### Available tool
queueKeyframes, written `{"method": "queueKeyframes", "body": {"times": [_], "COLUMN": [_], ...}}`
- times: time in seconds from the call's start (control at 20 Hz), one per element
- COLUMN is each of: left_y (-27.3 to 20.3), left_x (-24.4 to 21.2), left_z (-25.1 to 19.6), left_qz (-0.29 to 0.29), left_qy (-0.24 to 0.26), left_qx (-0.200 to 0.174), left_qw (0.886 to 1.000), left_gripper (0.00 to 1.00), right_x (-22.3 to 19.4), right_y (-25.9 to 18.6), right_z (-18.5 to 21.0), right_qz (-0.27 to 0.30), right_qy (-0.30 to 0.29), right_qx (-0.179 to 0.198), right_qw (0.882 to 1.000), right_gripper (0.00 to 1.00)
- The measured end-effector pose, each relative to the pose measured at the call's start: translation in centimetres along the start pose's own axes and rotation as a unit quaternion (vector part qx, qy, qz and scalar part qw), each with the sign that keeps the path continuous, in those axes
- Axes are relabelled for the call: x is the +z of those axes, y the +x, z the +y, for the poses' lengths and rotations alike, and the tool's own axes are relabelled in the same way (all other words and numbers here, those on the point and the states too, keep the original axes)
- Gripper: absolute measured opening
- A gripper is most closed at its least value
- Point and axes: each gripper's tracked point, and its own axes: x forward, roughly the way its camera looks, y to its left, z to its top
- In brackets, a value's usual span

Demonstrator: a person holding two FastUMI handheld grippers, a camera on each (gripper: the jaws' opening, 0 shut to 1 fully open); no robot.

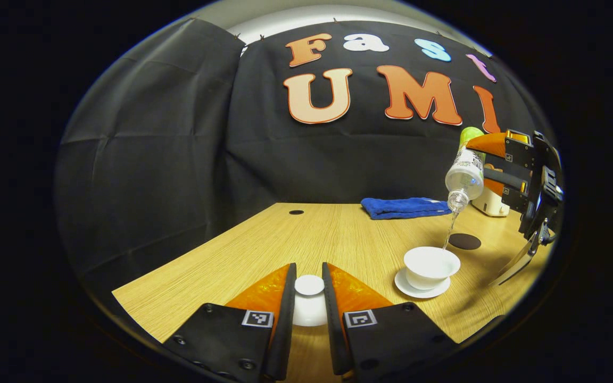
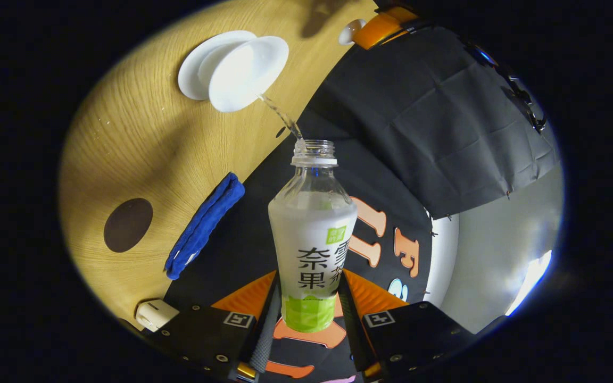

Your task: Open the teacup lid with one hand, grasp the water bottle and pour water into the teacup with the other hand; after pouring, place the water bottle on the coaster and then close the teacup lid.

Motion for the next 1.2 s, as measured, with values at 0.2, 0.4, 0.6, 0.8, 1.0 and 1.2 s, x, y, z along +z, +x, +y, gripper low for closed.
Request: {"method": "queueKeyframes", "body": {"times": [0.2,0.4,0.6,0.8,1.0,1.2], "left_y": [0.0,-0.2,-0.2,-0.2,-0.3,-0.2], "left_x": [0.1,0.1,0.3,0.3,0.6,0.4], "left_z": [0.1,0.1,0.1,0.0,0.0,-0.1], "left_qz": [-0.001,-0.004,-0.006,-0.011,-0.017,-0.016], "left_qy": [-0.001,-0.004,-0.002,0.002,0.003,0.004], "left_qx": [0.003,0.003,0.003,-0.005,-0.012,-0.019], "left_qw": [1.000,1.000,1.000,1.000,1.000,1.000], "left_gripper": [0.34,0.35,0.35,0.34,0.34,0.34], "right_x": [0.1,0.4,0.5,0.6,0.3,0.6], "right_y": [0.0,-0.2,-0.3,-0.1,0.0,0.0], "right_z": [-0.2,-0.2,-0.1,0.2,1.2,2.5], "right_qz": [-0.010,-0.015,-0.020,-0.027,-0.033,-0.033], "right_qy": [-0.017,-0.022,-0.016,0.018,0.087,0.216], "right_qx": [-0.009,-0.022,-0.018,0.003,0.047,0.111], "right_qw": [1.000,0.999,1.000,0.999,0.995,0.969], "right_gripper": [0.61,0.61,0.63,0.61,0.61,0.61]}}
